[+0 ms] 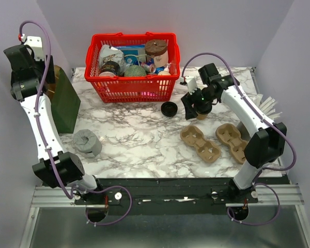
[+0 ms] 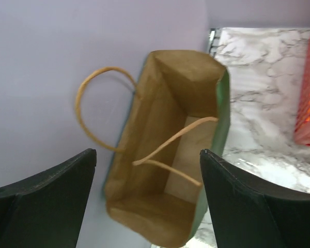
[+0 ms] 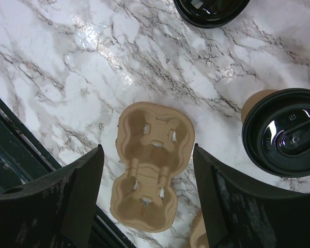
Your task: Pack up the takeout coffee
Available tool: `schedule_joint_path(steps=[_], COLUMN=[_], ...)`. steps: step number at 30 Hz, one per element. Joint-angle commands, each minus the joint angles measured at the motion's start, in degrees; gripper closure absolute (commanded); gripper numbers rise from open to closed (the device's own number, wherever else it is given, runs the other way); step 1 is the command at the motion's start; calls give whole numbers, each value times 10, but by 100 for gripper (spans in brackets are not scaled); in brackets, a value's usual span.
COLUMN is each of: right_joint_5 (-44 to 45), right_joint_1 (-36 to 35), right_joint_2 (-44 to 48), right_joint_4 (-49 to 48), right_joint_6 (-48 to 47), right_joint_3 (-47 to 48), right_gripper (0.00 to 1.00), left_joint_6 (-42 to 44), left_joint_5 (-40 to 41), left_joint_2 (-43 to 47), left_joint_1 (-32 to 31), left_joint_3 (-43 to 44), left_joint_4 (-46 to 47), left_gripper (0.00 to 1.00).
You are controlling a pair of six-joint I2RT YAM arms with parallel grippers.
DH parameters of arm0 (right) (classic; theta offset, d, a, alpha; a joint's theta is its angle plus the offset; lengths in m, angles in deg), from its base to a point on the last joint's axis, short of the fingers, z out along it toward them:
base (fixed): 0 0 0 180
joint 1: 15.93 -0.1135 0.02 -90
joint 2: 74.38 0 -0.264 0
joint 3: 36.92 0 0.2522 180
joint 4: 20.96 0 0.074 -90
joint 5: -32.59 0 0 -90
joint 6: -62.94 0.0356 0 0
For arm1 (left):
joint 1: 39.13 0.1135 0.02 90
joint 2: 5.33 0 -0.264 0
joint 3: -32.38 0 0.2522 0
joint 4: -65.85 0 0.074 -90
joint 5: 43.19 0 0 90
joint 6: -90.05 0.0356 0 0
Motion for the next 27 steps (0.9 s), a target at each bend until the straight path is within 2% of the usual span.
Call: schedule_joint_path(steps=[1, 4, 12, 19, 23, 26, 27], right_joint_5=[-24, -25, -13, -4, -3, -3, -2], right_joint_1=[-1, -1, -1, -1, -1, -1, -1], right_joint_2=[-17, -25, -27, -20, -20, -20, -22], right_joint_4=[15, 19, 15, 9, 8, 7, 7], right_joint_6=[-2, -1, -6, -11, -10, -11, -11], right_joint_3=[27, 29, 32, 24, 23, 24, 24], right_gripper=[22, 22, 22, 22, 22, 22, 23], left_joint_6=[28, 14, 8, 4, 4, 18, 22], left_joint_5=[29, 14, -54, -104, -148, -196, -227], left_joint_2=[0, -27, -112, -121, -116, -101, -88], left_joint_1=[14, 14, 14, 13, 8, 0, -9], left_joint_3=[27, 47, 146, 151, 155, 148, 137], left_joint_4=[-37, -51, -125, -166, -194, -222, -234], left_gripper=[15, 18, 42, 59, 83, 93, 100])
